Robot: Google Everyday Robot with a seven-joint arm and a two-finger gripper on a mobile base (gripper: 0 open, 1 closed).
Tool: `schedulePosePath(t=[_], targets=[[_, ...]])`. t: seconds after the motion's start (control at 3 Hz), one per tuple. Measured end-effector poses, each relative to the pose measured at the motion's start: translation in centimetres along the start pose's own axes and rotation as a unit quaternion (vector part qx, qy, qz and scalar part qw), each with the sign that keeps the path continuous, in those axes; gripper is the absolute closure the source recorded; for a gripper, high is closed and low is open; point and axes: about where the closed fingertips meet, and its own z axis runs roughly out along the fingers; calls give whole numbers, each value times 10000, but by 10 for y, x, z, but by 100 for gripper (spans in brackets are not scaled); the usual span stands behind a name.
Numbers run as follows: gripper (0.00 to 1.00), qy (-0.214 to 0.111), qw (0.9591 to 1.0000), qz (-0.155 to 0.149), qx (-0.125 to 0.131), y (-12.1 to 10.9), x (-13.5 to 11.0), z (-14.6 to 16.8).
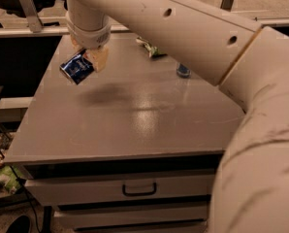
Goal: Place pepsi can upright
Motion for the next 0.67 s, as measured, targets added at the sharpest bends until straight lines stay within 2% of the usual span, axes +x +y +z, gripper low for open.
schedulePosePath(t=[0.33,0.67], targets=[[100,73,9990,-432,54,4,-4,10],[100,62,9993,-361,44,4,-4,9]])
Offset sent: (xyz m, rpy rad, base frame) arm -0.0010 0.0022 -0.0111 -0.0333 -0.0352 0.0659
